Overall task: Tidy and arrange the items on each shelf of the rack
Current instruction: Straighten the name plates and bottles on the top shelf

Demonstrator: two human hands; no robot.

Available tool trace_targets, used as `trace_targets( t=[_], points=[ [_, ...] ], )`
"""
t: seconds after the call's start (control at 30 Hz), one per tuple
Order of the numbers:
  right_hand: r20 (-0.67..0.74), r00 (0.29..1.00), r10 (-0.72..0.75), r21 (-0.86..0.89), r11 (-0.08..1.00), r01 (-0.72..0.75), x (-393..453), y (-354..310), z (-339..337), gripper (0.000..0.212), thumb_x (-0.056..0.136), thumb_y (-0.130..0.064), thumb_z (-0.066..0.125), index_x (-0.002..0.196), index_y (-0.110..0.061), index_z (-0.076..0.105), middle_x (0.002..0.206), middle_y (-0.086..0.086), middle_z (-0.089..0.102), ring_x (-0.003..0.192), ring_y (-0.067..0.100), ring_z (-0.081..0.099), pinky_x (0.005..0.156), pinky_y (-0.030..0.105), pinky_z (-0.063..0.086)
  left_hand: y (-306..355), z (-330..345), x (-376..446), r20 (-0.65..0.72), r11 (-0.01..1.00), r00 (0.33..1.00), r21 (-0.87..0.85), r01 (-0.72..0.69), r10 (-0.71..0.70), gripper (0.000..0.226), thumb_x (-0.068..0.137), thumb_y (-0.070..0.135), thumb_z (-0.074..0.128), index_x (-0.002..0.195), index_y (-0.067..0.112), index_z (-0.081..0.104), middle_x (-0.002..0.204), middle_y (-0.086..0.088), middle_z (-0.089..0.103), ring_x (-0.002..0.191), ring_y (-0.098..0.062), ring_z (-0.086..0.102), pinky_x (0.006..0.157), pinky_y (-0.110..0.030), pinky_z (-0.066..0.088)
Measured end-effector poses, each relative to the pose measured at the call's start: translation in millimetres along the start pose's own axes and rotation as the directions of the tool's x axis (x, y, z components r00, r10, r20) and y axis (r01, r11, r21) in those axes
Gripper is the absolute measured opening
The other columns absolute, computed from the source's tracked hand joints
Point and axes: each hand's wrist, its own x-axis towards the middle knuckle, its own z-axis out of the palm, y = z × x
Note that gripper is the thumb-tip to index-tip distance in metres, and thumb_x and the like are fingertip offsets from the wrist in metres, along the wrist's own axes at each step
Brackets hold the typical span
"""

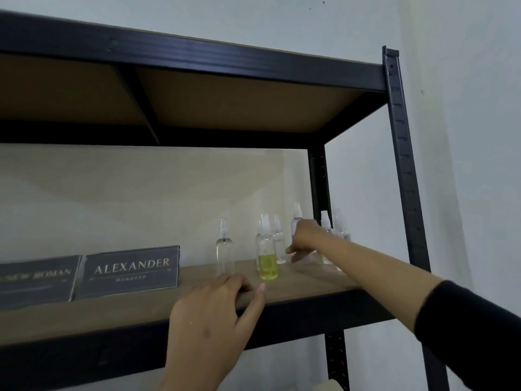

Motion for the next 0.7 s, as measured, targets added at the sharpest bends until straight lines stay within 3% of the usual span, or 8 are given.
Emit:
trace_targets(
  t=[0.1, 0.27, 0.37, 0.4, 0.47, 0.57, 0.63, 0.7],
  points=[
    [-0.011, 0.999, -0.036, -0.147, 0.989, 0.034, -11, -25, -33, 0.023, 0.085, -0.014, 0.073, 0.07, -0.009, 0.056, 0.035, -0.009, 0.056, 0.033, 0.001, 0.056, 0.046, 0.013, 0.045, 0, 1, 0, 0.001, 1.0, 1.0, -0.016, 0.012, -0.012, 0.055, 0.082, 0.07, 0.014, 0.079, 0.039, 0.06, 0.065, 0.02, 0.057, 0.058, -0.001, 0.051, 0.046, -0.012, 0.025],
    [-0.325, 0.931, -0.166, -0.442, 0.897, 0.006, -1, -39, -90, 0.043, 0.071, -0.044, 0.083, 0.087, -0.006, 0.069, 0.074, 0.001, 0.069, 0.065, 0.015, 0.064, 0.064, 0.027, 0.054, -2, 5, 1, 0.006, 0.999, 1.0, -0.015, 0.028, -0.028, 0.049, 0.084, 0.067, 0.024, 0.074, 0.036, 0.061, 0.061, 0.019, 0.056, 0.056, -0.001, 0.051, 0.047, -0.015, 0.035],
    [-0.196, 0.979, 0.049, -0.571, 0.807, -0.154, 0, -29, -97, 0.073, 0.073, -0.047, 0.08, 0.127, -0.006, 0.053, 0.121, 0.01, 0.063, 0.098, 0.024, 0.064, 0.076, 0.032, 0.053, -1, 5, 1, 0.0, 1.0, 1.0, -0.004, 0.028, -0.028, 0.051, 0.084, 0.067, 0.021, 0.074, 0.037, 0.061, 0.059, 0.019, 0.054, 0.053, -0.001, 0.048, 0.047, -0.011, 0.025],
    [-0.11, 0.985, 0.13, -0.578, 0.798, -0.17, 0, -27, -96, 0.072, 0.077, -0.045, 0.078, 0.132, -0.006, 0.05, 0.13, 0.01, 0.059, 0.099, 0.024, 0.064, 0.071, 0.031, 0.052, -2, 6, 0, -0.021, 1.0, 1.0, -0.004, 0.018, -0.018, 0.054, 0.083, 0.069, 0.017, 0.076, 0.037, 0.06, 0.061, 0.019, 0.055, 0.054, -0.002, 0.049, 0.048, -0.012, 0.024],
    [-0.006, 0.98, 0.197, -0.62, 0.769, -0.158, 1, -25, -92, 0.062, 0.082, -0.042, 0.074, 0.13, -0.008, 0.055, 0.134, 0.007, 0.057, 0.095, 0.022, 0.063, 0.06, 0.028, 0.047, -2, 5, 0, -0.036, 1.0, 0.999, 0.001, 0.016, -0.016, 0.057, 0.083, 0.07, 0.014, 0.077, 0.036, 0.06, 0.061, 0.018, 0.055, 0.054, -0.002, 0.049, 0.047, -0.012, 0.022],
    [0.0, 0.982, 0.187, -0.736, 0.665, -0.126, 2, -28, -84, 0.055, 0.087, -0.045, 0.067, 0.129, -0.01, 0.06, 0.134, 0.002, 0.059, 0.12, 0.023, 0.057, 0.085, 0.029, 0.048, -2, 5, 1, -0.016, 1.0, 1.0, 0.021, 0.016, -0.016, 0.06, 0.082, 0.071, 0.011, 0.08, 0.037, 0.059, 0.064, 0.018, 0.055, 0.056, -0.003, 0.05, 0.047, -0.013, 0.023],
    [0.002, 0.976, 0.216, -0.714, 0.683, -0.15, 2, -35, -81, 0.051, 0.091, -0.047, 0.061, 0.128, -0.011, 0.06, 0.134, -0.003, 0.06, 0.128, 0.018, 0.051, 0.098, 0.029, 0.042, -4, 7, 1, -0.026, 1.0, 1.0, 0.009, 0.006, -0.006, 0.061, 0.081, 0.071, 0.01, 0.082, 0.037, 0.06, 0.069, 0.019, 0.058, 0.059, -0.003, 0.052, 0.047, -0.014, 0.023],
    [-0.002, 0.976, 0.218, -0.657, 0.736, -0.165, 4, -40, -79, 0.039, 0.091, -0.044, 0.063, 0.111, -0.011, 0.064, 0.127, -0.004, 0.065, 0.124, 0.012, 0.055, 0.106, 0.028, 0.037, -5, 7, 1, -0.018, 1.0, 1.0, 0.008, 0.0, 0.0, 0.063, 0.08, 0.072, 0.007, 0.086, 0.038, 0.059, 0.075, 0.019, 0.06, 0.063, -0.003, 0.053, 0.048, -0.014, 0.024]
  ],
)
